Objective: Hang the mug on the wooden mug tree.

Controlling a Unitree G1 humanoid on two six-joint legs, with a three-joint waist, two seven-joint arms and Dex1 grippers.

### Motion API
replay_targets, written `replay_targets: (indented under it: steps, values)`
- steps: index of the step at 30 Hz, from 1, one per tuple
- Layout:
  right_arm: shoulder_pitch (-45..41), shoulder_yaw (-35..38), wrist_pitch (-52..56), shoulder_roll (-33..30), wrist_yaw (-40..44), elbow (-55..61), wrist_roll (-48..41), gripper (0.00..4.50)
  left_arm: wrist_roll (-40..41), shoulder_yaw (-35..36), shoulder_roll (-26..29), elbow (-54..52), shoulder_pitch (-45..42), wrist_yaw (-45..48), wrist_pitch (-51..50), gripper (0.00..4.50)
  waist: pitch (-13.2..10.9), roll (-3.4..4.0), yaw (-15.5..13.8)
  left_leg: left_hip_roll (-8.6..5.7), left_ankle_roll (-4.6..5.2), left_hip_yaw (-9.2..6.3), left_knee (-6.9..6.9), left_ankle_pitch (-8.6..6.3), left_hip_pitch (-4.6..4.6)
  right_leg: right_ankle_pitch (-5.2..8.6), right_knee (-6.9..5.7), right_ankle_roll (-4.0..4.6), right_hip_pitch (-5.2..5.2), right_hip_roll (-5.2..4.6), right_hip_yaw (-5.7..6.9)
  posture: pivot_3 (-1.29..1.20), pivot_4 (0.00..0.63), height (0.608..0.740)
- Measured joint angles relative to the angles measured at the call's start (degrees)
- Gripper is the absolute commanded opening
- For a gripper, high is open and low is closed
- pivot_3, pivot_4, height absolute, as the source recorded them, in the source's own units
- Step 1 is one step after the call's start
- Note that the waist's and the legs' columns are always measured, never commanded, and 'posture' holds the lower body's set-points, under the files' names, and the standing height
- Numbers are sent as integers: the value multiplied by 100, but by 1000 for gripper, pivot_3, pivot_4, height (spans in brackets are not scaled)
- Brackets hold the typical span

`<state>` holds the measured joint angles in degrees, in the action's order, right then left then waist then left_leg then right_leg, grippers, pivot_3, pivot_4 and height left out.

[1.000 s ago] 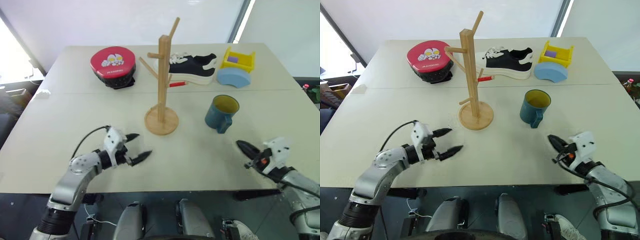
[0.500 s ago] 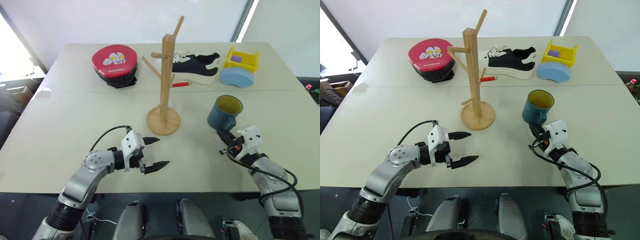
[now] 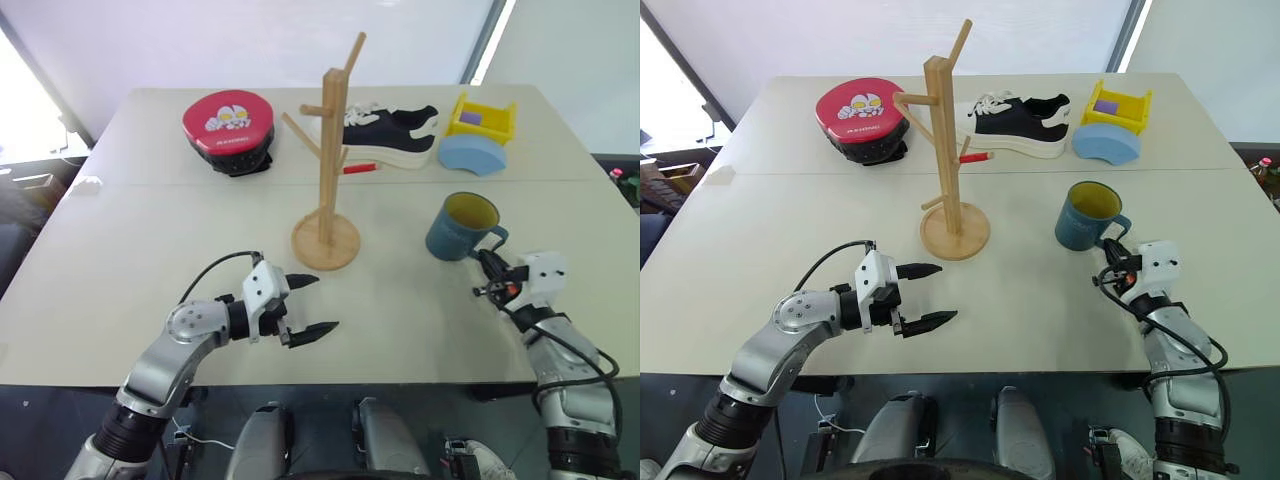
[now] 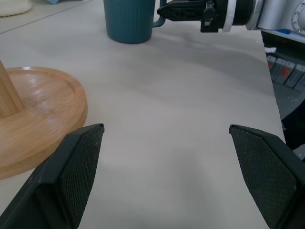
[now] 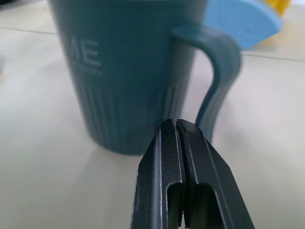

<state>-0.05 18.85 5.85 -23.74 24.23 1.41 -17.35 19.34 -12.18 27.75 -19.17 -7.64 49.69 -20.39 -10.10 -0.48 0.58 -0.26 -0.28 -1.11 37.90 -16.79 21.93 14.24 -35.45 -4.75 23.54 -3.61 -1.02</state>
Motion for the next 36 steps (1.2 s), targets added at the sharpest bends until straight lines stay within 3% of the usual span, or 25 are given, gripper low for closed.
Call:
replay_targets:
  steps: [1,3,7,14,27,30,33,36]
  values:
    - [18,1,0,0,21,0,-6,57,0,0,-27,0,-1,-5,0,4500,0,0,1,0,0,0,0,0,-3,-1,-1,-2,-2,1,0,0,150,735]
    - [69,8,1,0,40,-9,-35,566,0,-2,-66,1,-3,-10,0,4500,0,0,1,0,0,0,0,0,-11,-1,-1,-2,-10,2,1,0,150,735]
    - [212,92,-2,0,72,-22,-92,2397,-3,-2,-83,2,-9,-10,0,4500,0,0,1,0,0,3,0,0,-30,0,-2,0,-26,4,-2,0,150,735]
    - [165,98,-111,0,10,-120,-84,2397,-10,-4,-110,49,-111,-9,14,4500,0,0,13,1,1,3,1,0,-45,0,-9,0,-36,12,-4,0,150,735]
    - [-662,81,-327,-37,-159,-1115,43,2397,8,2,-202,52,-111,-33,73,4500,0,0,11,0,1,4,4,1,-45,-5,-14,-10,-36,15,-5,0,150,735]
    - [-795,57,-350,-28,-151,-1266,55,1649,8,4,-200,52,-112,-33,76,4500,0,0,13,0,1,4,4,1,-46,-6,-15,-10,-36,16,-5,0,150,735]
    - [-844,17,-365,-22,-139,-1327,82,125,8,4,-199,51,-112,-36,86,4500,0,1,10,1,1,4,4,1,-45,-6,-15,-10,-36,15,-5,0,150,735]
    - [-890,-52,-368,16,-61,-1354,77,49,7,11,-191,46,-111,-72,92,4500,0,1,13,0,1,4,5,1,-46,-6,-16,-11,-36,15,-5,0,150,735]
